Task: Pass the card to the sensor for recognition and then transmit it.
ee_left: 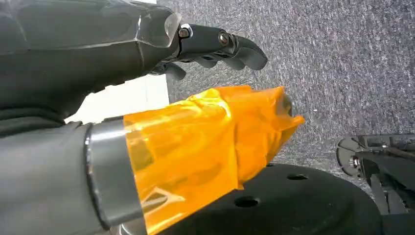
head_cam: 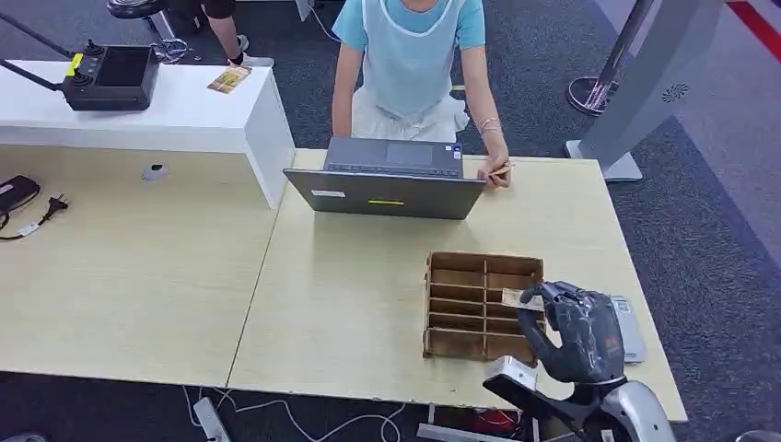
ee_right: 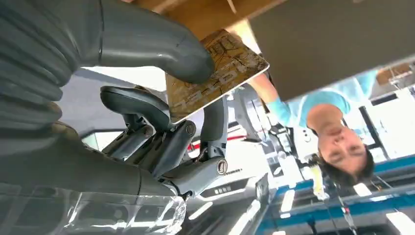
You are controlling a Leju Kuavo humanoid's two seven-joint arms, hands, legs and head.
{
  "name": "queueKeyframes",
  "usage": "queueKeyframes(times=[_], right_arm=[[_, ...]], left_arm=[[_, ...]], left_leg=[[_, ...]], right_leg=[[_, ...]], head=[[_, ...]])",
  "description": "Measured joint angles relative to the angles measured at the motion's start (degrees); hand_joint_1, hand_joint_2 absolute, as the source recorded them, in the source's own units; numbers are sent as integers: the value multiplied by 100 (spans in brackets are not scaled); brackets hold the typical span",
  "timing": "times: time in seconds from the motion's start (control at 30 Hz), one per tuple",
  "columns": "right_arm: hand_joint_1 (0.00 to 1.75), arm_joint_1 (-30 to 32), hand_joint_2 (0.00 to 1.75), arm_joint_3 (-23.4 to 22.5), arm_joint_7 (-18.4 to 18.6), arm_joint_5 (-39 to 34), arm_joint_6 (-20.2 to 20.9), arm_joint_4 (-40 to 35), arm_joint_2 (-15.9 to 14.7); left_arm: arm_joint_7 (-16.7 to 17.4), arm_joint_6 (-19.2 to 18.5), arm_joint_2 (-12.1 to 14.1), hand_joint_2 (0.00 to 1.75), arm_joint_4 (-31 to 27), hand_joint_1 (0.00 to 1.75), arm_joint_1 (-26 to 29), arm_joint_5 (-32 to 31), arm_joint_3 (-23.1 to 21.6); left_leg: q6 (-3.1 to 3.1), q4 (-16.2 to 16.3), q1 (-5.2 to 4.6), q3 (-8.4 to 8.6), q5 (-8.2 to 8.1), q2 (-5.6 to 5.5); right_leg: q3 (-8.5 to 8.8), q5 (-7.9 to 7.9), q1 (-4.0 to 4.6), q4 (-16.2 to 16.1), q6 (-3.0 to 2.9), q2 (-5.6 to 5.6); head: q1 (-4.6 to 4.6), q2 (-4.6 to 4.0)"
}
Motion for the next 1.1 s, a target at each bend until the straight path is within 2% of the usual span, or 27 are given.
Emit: queueKeyframes(times=[0.13, 0.57, 0.63, 0.73, 0.87, 1.0, 1.1], right_arm=[[173, -315, 175, 26, -51, -35, 88, 11, 0], [169, -1413, 175, 273, -50, -109, 136, 221, -46], [175, -1615, 175, 317, -39, -120, 206, 254, -59], [169, -1918, 175, 363, 9, -179, 280, 337, -61], [173, -2318, 175, 413, 33, -402, 470, 485, -63], [169, -2944, 175, 468, 37, -627, 700, 888, -63], [175, -3337, 175, 492, 44, -728, 870, 1163, -52]], left_arm=[[0, -2, -2, 0, 0, 0, -2, -2, 0], [-15, -13, 0, 0, 0, 0, -12, -37, 2], [-15, -18, 0, 0, 0, 0, -12, -44, 2], [-15, -31, 0, 0, 0, 0, -12, -77, 2], [-15, -55, 0, 0, 0, 0, -14, -114, 2], [-17, -72, 15, 0, 0, 0, -28, -168, 0], [-26, -79, 22, 0, 0, 0, -33, -214, -7]], left_leg=[[-1, 0, 0, 0, 2, 1], [-2, 0, 0, 1, 4, 3], [-2, 0, 0, 1, 4, 3], [-2, 0, 0, 1, 5, 2], [0, 0, 0, 1, 6, 2], [-4, 1, 0, 1, 10, 9], [-6, 1, 0, -1, 12, 4]], right_leg=[[0, 0, 0, 0, 0, 0], [0, 4, 0, 1, -4, 3], [0, 4, 0, 1, -4, 3], [0, 5, 0, 2, -4, 3], [1, 5, 0, 2, -4, 2], [-2, 11, 0, 3, -9, 9], [0, 11, 0, 3, -8, 2]], head=[[-2, 0], [-2, 0], [0, 0], [-2, 0], [-2, 0], [0, 0], [0, 0]])
